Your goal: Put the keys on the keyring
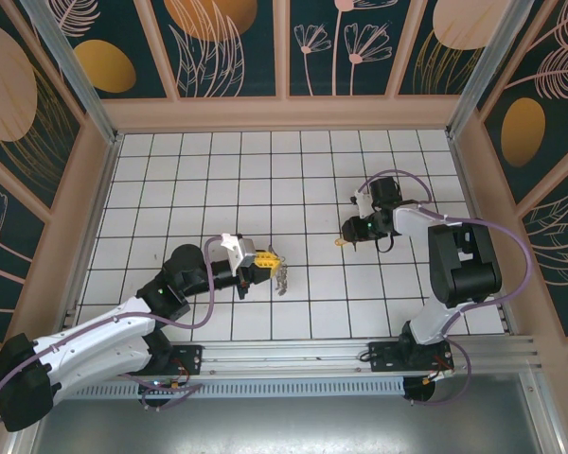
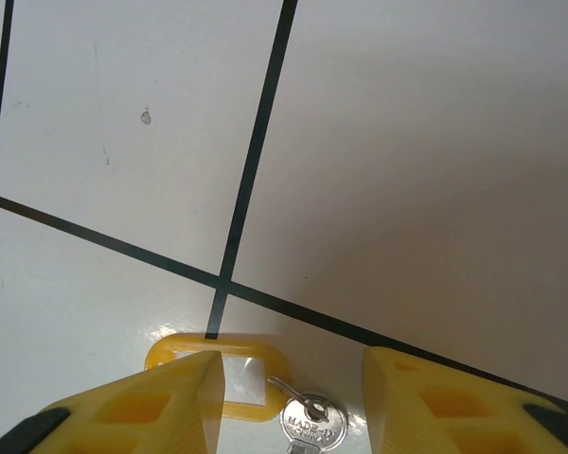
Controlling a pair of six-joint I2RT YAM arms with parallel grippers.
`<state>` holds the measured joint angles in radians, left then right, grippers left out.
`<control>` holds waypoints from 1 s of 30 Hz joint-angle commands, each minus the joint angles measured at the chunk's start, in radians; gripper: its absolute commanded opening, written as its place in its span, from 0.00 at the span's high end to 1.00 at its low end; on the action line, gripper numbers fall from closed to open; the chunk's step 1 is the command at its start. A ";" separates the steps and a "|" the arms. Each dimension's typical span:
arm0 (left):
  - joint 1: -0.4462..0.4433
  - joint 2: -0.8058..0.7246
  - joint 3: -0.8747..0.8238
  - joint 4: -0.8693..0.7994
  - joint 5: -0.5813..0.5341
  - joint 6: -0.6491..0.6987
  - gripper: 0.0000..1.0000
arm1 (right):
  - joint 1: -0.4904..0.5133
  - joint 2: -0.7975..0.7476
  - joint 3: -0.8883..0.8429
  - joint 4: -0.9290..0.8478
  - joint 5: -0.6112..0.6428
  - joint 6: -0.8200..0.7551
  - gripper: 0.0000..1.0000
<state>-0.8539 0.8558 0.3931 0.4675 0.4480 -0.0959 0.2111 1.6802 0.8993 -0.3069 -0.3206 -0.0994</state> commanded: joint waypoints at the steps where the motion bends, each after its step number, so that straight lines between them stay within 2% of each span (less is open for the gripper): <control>1: -0.003 0.000 0.012 0.035 -0.002 -0.001 1.00 | 0.004 0.008 0.008 -0.031 -0.025 -0.017 0.60; 8: -0.003 -0.001 0.016 0.027 -0.008 0.003 1.00 | 0.009 0.017 0.012 -0.025 -0.034 -0.014 0.67; 30: -0.003 -0.024 0.019 0.011 -0.029 0.007 1.00 | 0.031 -0.024 -0.016 -0.059 0.036 -0.008 0.67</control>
<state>-0.8539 0.8452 0.3931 0.4667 0.4332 -0.0956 0.2337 1.6817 0.8986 -0.3248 -0.3199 -0.0994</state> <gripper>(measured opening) 0.043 0.328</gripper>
